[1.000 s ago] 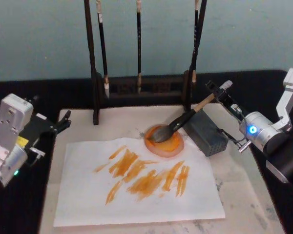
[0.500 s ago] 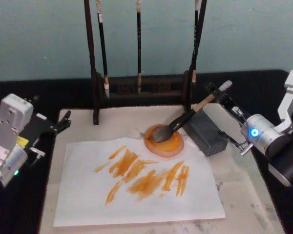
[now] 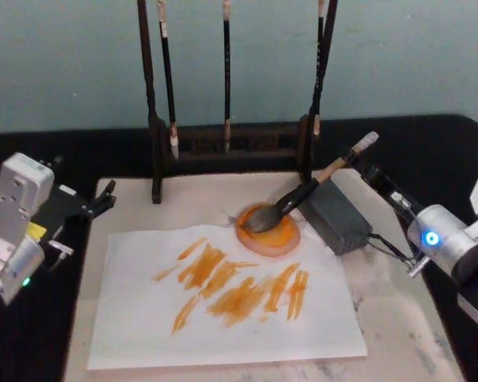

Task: Pick up the brush from the inkstone, write on the paper, then place the brush back to its original position.

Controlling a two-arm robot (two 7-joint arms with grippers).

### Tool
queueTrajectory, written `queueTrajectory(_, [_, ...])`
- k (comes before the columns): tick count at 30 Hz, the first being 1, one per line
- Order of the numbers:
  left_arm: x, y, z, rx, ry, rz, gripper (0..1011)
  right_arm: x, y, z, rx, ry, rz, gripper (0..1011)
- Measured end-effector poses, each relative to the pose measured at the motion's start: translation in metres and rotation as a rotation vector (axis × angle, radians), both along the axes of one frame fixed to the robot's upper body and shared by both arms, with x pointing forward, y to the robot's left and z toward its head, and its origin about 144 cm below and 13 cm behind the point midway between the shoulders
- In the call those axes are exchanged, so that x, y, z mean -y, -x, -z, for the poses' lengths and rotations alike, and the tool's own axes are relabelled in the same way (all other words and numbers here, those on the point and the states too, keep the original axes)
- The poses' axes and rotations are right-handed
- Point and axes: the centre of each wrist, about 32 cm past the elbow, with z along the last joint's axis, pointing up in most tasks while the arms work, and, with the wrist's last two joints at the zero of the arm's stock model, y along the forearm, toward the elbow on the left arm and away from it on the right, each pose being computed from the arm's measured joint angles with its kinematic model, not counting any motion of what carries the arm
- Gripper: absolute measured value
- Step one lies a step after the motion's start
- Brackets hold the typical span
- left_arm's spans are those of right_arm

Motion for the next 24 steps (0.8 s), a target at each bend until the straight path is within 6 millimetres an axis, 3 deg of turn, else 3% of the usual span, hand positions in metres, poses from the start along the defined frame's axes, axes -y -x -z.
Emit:
queueTrajectory(9, [0.0, 0.0, 0.0, 0.0, 0.0, 0.0, 1001, -0.004, 0.032, -0.003, 0.167, 0.264, 0.059, 1000])
queueTrajectory(24, [0.0, 0.0, 0.0, 0.0, 0.0, 0.0, 1001, -0.023, 0.038, 0.023, 0.38, 0.789, 0.125, 1000])
